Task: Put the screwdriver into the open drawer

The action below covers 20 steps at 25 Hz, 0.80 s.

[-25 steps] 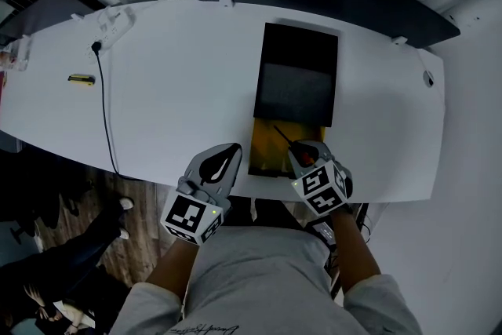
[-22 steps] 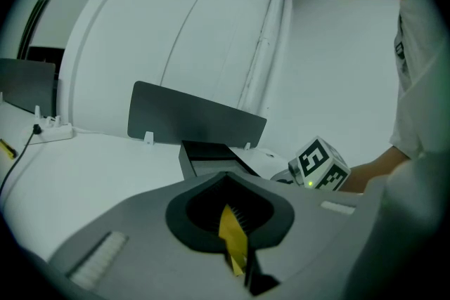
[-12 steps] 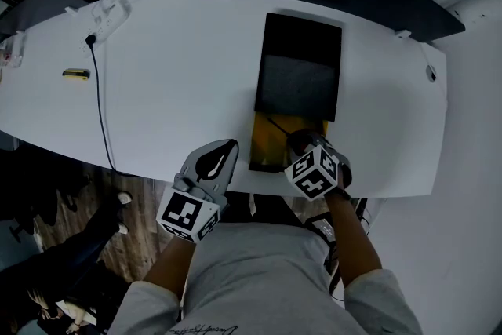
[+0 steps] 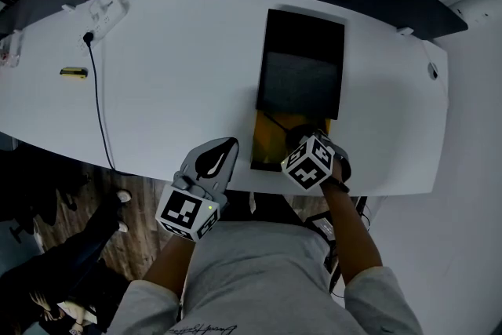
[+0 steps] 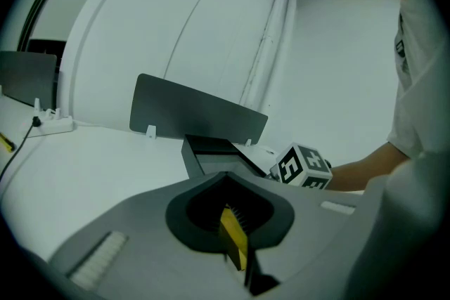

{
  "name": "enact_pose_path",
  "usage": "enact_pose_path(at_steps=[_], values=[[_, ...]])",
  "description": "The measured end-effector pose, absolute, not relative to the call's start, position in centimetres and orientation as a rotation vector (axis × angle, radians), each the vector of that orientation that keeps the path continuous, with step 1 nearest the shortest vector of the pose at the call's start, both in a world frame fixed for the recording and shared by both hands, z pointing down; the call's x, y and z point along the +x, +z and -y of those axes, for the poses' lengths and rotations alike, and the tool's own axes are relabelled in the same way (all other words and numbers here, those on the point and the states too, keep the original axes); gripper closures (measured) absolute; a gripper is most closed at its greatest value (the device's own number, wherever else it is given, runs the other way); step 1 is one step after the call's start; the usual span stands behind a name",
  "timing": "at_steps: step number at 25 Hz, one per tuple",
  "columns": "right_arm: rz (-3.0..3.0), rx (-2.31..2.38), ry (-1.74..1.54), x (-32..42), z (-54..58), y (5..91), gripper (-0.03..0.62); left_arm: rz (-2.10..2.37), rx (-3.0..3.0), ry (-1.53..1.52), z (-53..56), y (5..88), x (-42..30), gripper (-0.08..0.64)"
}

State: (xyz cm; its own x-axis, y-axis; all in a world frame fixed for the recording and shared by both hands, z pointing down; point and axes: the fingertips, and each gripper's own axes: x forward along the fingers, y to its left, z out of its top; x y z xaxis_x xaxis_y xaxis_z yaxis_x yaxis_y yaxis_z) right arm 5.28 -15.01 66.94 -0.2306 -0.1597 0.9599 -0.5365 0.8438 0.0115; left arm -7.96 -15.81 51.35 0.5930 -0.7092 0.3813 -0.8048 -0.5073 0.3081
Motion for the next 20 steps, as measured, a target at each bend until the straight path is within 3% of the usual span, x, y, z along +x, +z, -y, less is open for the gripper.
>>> enact_pose_path(at_steps=[20], values=[[1.748,0.493,0.377,5.06,14.9,67.72,0.518,1.207,2.361,0.274,15.6,51.63,-8.63,0.56]])
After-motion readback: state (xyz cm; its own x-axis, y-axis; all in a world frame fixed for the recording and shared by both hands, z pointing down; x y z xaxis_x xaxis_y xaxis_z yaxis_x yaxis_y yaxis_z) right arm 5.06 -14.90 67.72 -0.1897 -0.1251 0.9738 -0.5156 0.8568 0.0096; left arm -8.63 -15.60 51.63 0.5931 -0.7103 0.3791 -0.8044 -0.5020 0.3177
